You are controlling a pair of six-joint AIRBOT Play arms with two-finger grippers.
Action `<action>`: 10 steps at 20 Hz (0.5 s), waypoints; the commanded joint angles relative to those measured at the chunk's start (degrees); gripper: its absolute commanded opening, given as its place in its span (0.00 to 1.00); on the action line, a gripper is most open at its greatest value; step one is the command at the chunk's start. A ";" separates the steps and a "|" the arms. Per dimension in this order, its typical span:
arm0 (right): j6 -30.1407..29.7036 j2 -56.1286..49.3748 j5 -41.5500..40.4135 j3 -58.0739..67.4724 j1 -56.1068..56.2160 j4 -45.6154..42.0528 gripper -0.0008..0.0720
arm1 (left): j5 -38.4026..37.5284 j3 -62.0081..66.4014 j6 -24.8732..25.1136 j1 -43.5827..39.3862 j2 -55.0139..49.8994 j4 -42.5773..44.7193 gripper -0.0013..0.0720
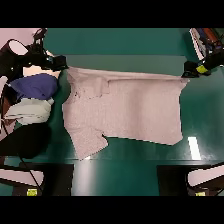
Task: Fold the shirts.
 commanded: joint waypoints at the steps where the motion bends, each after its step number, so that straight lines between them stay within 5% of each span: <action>1: -2.12 -2.49 -0.42 4.17 0.09 -0.42 0.02 | -0.48 2.40 0.31 -0.04 -2.21 1.14 0.04; 5: -2.25 1.92 -0.83 -6.32 0.09 -0.72 0.03 | -9.81 -0.76 -1.33 -0.11 -2.21 6.38 0.04; 10: -2.21 7.65 -7.56 -23.37 0.81 -0.22 0.03 | -8.11 -10.82 -1.16 -0.11 -2.23 5.97 0.04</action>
